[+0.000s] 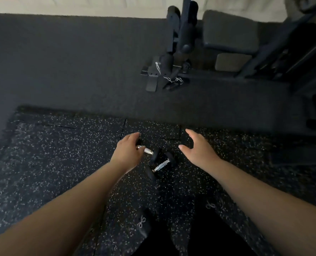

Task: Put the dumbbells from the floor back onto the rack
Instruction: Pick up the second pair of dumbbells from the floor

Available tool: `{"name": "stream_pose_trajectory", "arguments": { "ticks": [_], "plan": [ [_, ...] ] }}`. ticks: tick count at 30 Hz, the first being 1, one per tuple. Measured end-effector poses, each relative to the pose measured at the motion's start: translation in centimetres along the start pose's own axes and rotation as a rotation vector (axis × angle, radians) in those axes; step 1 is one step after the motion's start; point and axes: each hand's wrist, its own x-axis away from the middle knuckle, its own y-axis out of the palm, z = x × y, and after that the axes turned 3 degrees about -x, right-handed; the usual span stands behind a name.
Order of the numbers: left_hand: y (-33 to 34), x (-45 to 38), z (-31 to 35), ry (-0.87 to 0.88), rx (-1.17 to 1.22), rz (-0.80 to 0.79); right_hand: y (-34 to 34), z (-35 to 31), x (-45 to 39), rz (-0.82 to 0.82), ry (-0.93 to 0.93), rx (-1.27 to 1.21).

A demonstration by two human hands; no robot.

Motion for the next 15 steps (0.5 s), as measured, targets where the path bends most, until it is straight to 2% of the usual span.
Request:
{"name": "stream_pose_trajectory", "arguments": {
  "ticks": [5, 15],
  "plan": [
    [1.3, -4.3, -1.8, 0.05, -0.032, -0.064, 3.4, 1.2, -2.3, 0.01, 0.093, -0.081],
    [10.6, -12.8, -6.6, 0.057, -0.057, -0.19, 12.2, 7.0, -9.3, 0.0, 0.234, -0.245]
  ]
}}
